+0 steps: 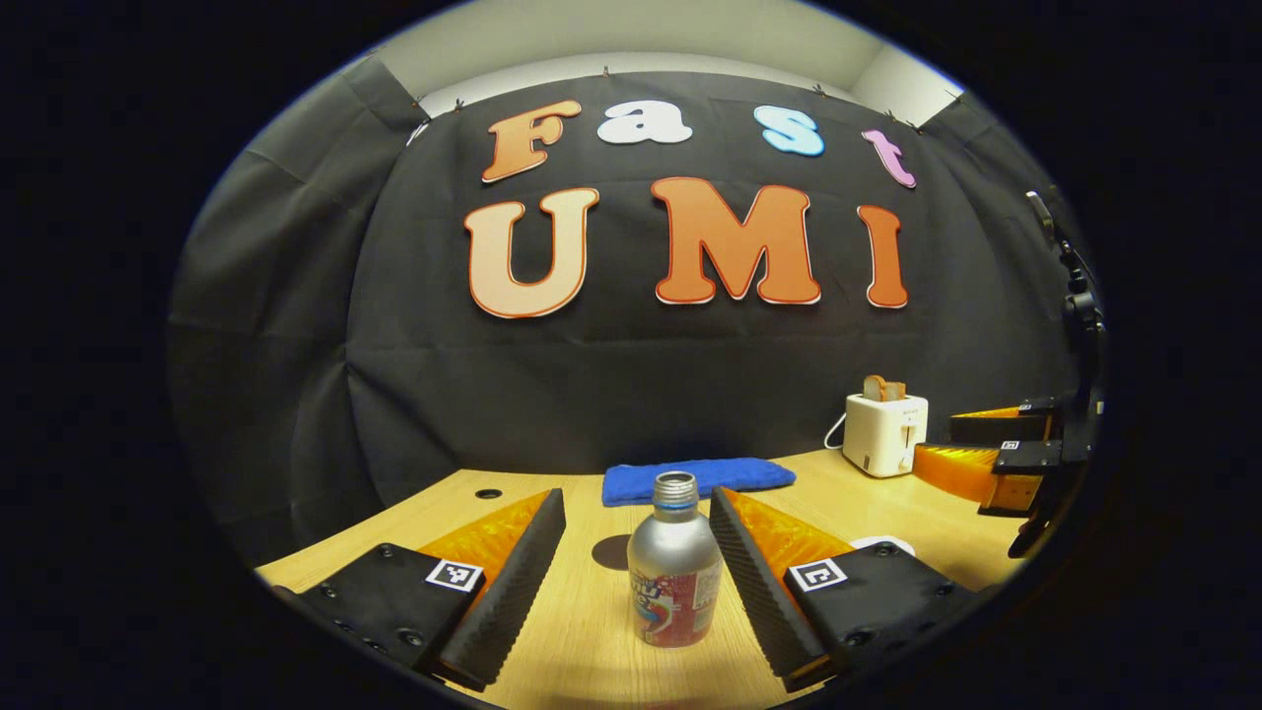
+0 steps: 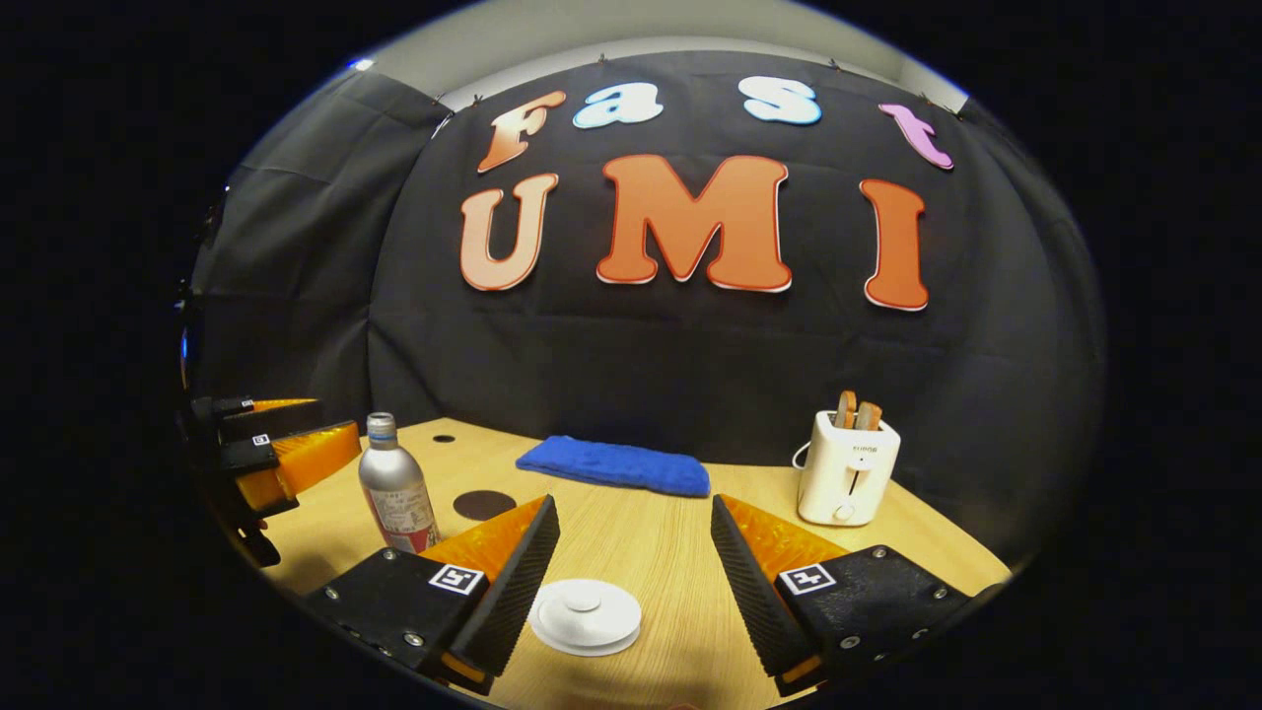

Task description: Open the teacup lid with one hand, grasp the water bottle and pour water into the teacup with the other hand; after pouring, place the water bottle on the coaster and then close the teacup lid.

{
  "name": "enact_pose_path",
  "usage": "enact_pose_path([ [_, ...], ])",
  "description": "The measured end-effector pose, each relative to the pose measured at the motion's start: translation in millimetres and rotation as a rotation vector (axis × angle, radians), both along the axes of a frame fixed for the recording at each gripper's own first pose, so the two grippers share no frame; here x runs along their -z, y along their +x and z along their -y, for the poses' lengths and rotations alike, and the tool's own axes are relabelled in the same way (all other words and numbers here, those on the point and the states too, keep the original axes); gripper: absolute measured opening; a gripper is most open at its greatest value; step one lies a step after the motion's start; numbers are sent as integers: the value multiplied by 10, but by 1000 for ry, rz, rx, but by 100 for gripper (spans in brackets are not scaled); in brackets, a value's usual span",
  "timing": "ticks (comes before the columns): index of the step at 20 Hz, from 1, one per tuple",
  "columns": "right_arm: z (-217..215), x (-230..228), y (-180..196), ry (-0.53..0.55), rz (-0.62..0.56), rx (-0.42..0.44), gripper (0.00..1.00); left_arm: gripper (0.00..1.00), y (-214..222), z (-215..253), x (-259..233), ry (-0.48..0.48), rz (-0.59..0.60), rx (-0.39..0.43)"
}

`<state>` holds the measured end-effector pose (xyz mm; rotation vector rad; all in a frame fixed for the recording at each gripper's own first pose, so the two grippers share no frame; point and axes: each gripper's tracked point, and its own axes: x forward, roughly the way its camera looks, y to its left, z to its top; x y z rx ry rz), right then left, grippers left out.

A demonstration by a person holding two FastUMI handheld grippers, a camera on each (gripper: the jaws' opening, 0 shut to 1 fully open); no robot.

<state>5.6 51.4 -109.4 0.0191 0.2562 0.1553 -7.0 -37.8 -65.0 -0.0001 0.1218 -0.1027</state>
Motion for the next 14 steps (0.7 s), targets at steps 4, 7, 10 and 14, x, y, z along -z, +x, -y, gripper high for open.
enact_pose_path([
  [4,-119,254,2,-29,-57,-37,92,94,6,43,140,-10,-38,8],
  [7,-195,406,-2,-54,-81,-63,92,97,13,56,244,0,-58,12],
  [10,-255,521,-28,-64,-113,-87,86,97,9,83,350,6,-81,18],
  [14,-329,669,-26,-89,-144,-114,74,97,16,99,504,7,-113,21],
])
